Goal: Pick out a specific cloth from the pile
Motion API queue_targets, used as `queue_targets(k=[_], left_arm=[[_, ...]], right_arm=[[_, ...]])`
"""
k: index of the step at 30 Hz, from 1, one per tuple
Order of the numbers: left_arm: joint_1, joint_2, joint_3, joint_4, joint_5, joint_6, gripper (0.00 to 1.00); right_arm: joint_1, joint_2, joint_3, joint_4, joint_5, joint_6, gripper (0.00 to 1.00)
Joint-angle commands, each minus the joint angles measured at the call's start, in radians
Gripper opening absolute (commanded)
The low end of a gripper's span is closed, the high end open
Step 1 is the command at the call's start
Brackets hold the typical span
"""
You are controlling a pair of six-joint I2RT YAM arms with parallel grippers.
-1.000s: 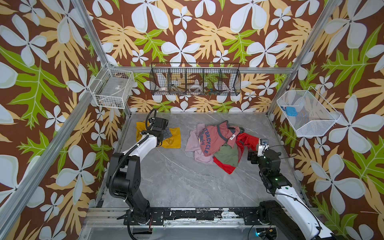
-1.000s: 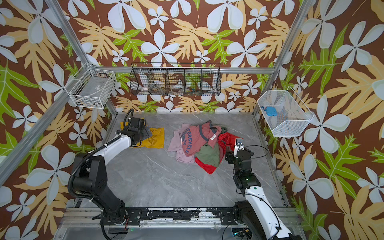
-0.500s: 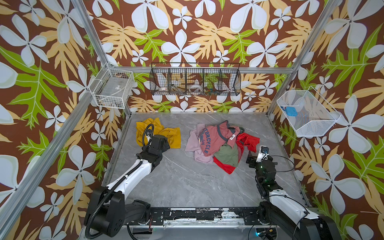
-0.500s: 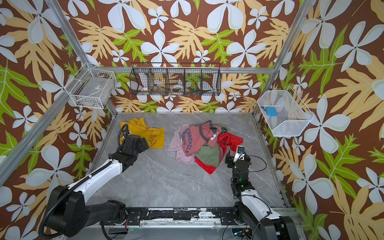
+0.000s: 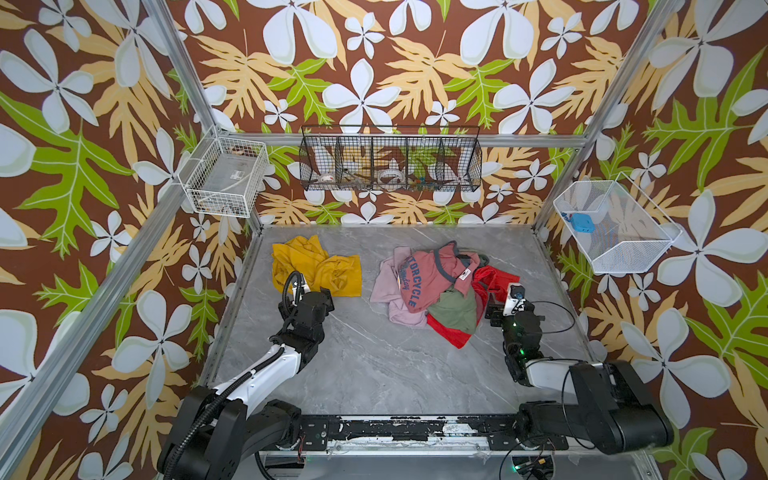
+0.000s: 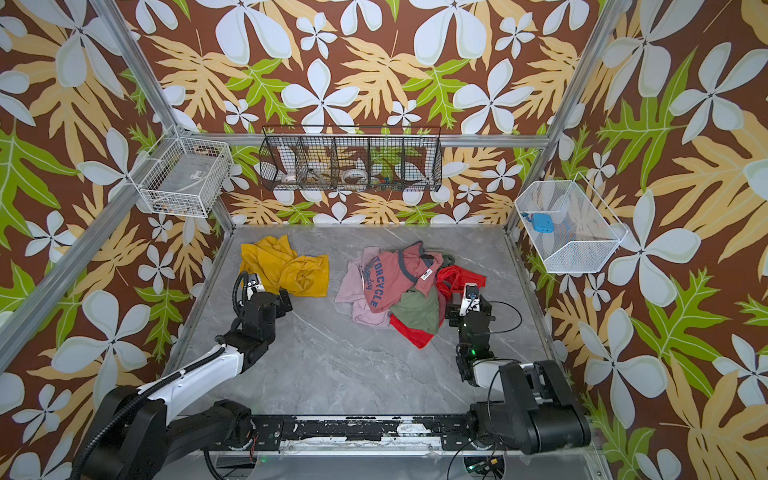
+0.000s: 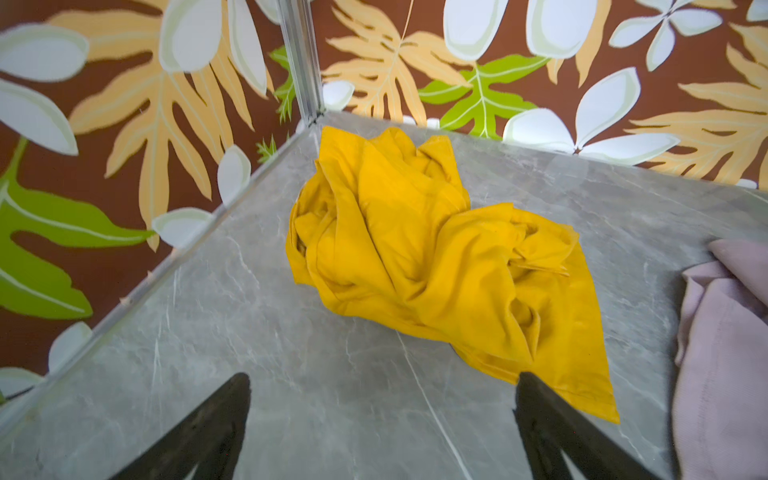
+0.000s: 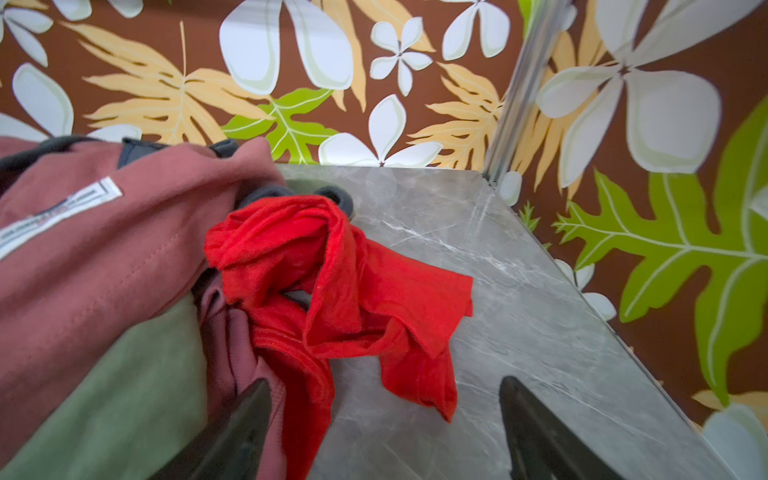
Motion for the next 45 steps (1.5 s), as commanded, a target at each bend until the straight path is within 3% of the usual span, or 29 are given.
queue_targets(k=[1,7,8,12,14,16,18,20,22,37,41,45], left_arm=[[0.027,0.036,-0.077,0.399,0.001,0.168,1.00],[0.102,0.141,-0.117,0.522,0.123,0.194,1.00],[0.113,0.150,-0.148,0.607,0.166,0.216,1.00],[0.221,0.164,-0.237,0.738,0.297,0.127,1.00],[0.262,0.226,-0.320,0.981,0.347,0.108,1.00],[0.264,0.174,-0.300,0.853,0.353,0.089,1.00],[0.263,0.221,-0.283,0.905,0.361,0.114,1.00],[0.263,0.190,-0.267,0.817,0.375,0.105,1.00],[0.263,0.214,-0.280,0.883,0.375,0.117,1.00],[0.263,0.209,-0.272,0.858,0.378,0.113,1.00],[0.261,0.214,-0.248,0.817,0.475,0.154,1.00],[0.261,0.214,-0.250,0.820,0.475,0.155,1.00]], right_arm=[[-0.013,0.062,0.011,0.099,-0.013,-0.007,0.86],[-0.044,0.064,0.043,0.039,-0.083,0.007,0.91],[-0.059,0.067,0.051,0.031,-0.105,0.019,0.93],[-0.068,0.067,0.053,0.028,-0.113,0.022,0.96],[-0.068,0.069,0.053,0.027,-0.114,0.023,0.97],[-0.067,0.068,0.053,0.026,-0.113,0.023,0.98],[-0.066,0.069,0.053,0.025,-0.113,0.023,0.99],[-0.067,0.069,0.053,0.025,-0.114,0.023,1.00],[-0.067,0.069,0.053,0.025,-0.113,0.023,1.00],[-0.067,0.069,0.055,0.024,-0.114,0.023,1.00],[-0.067,0.069,0.055,0.025,-0.113,0.023,1.00],[-0.067,0.069,0.053,0.025,-0.113,0.023,1.00]])
